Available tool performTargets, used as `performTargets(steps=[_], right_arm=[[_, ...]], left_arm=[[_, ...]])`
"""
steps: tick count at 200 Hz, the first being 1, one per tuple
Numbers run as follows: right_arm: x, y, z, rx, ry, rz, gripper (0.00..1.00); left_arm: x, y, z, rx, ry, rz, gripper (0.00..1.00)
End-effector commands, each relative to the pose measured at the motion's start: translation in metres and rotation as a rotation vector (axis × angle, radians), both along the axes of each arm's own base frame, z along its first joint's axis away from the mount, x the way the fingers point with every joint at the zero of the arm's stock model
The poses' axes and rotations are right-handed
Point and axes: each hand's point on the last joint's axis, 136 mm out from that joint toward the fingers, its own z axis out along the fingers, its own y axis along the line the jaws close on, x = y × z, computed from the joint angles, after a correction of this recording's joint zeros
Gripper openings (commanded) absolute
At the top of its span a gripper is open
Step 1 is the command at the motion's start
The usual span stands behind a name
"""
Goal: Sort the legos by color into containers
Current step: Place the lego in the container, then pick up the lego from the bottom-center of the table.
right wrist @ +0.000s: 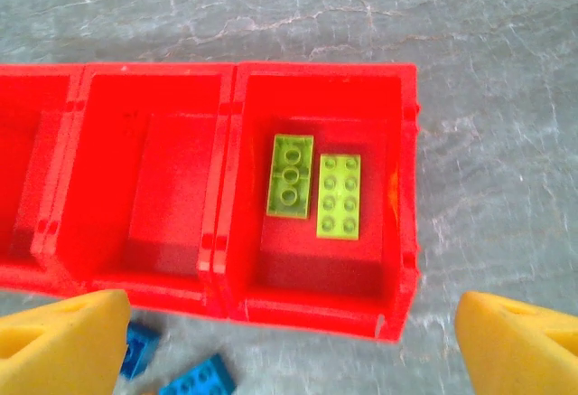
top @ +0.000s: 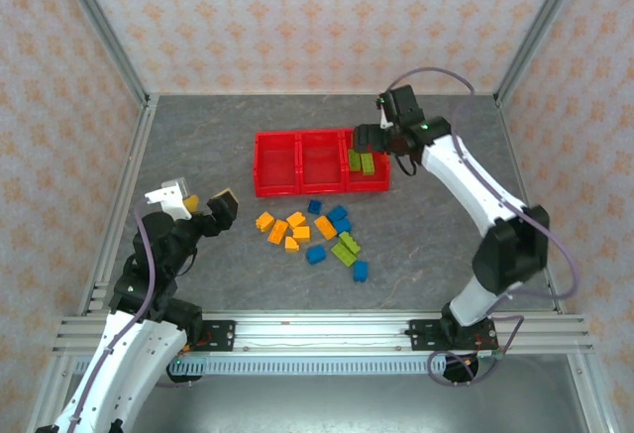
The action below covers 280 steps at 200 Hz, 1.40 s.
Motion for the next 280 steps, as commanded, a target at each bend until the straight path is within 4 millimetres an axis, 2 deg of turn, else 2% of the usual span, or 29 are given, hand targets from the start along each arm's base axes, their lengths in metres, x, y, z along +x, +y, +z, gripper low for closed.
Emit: performTargets(steps=[1, 25, 63, 91, 123, 151, 183, 213, 262, 280], right_arm=[[-0.031, 0.000, -0.009, 0.081, 0.038, 0.008, 0.93], [-0.073, 0.006, -0.024, 0.146, 0.084, 0.079, 0.91], [-0.139, 0.025, -0.077, 0.082, 0.235, 0.166, 0.85], [-0.168, 0.038, -0.114, 0.014, 0.324, 0.208, 0.85], [-0.173, 0.039, -0.143, -0.037, 0.381, 0.224, 0.78], [-0.171, 0.046, -0.155, -0.054, 0.407, 0.249, 0.70], [-0.170, 0.049, -0.171, -0.106, 0.435, 0.271, 0.67], [-0.169, 0.053, -0.178, -0.117, 0.442, 0.281, 0.64], [-0.162, 0.049, -0.185, -0.151, 0.430, 0.261, 0.49], [-0.162, 0.048, -0.188, -0.159, 0.432, 0.258, 0.47]], left_arm=[[0.002, -0.006, 0.003, 0.003, -0.023, -0.038, 0.99], [0.003, -0.004, 0.001, 0.005, -0.015, -0.026, 0.99], [0.003, -0.001, 0.000, 0.006, -0.007, -0.008, 0.99], [0.003, 0.002, -0.002, 0.000, 0.003, 0.009, 0.99], [0.003, -0.002, -0.004, -0.001, 0.025, -0.007, 0.99], [0.002, -0.004, -0.003, -0.001, 0.027, -0.012, 0.99], [0.001, -0.003, -0.004, -0.001, 0.023, -0.005, 0.99], [0.002, -0.005, -0.004, 0.000, 0.023, -0.012, 0.99], [0.005, -0.007, -0.008, 0.008, 0.038, -0.025, 0.99], [0.005, -0.007, -0.009, 0.008, 0.038, -0.023, 0.99]])
